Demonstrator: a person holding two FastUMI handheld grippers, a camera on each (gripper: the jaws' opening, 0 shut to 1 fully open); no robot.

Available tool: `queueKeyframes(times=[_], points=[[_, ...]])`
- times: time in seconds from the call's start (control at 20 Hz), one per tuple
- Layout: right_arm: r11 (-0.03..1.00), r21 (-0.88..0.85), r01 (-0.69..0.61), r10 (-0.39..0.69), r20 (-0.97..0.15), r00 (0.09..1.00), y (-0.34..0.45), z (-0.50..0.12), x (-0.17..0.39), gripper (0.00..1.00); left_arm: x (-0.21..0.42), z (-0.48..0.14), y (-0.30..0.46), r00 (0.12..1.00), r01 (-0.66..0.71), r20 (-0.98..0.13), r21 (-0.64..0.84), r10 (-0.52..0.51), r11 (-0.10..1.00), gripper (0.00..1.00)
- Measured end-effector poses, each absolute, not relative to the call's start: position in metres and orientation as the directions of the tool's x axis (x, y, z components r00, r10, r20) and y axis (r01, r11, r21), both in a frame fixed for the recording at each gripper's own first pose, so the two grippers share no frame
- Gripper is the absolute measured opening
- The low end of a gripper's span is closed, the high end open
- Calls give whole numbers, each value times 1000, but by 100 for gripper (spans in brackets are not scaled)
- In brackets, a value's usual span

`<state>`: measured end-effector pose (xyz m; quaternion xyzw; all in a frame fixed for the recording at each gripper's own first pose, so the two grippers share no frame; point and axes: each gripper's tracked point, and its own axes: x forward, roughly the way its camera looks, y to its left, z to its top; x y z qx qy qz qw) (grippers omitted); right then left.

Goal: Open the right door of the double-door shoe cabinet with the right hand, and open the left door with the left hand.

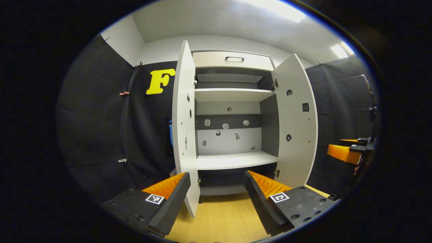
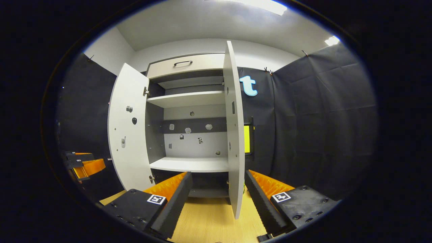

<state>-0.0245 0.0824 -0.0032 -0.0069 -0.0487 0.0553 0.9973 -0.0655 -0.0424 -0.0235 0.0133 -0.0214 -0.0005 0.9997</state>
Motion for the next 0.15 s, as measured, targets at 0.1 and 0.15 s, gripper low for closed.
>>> queueKeyframes(times=[0.1,0.15], points=[[993,-20,-113,115,87,990,87,-5,-21,98,-61,-20,-42,998,8,58,32,-10,999,98],[993,-15,-114,115,86,990,89,-5,-20,98,-60,-20,-41,998,9,62,36,-11,999,97]])
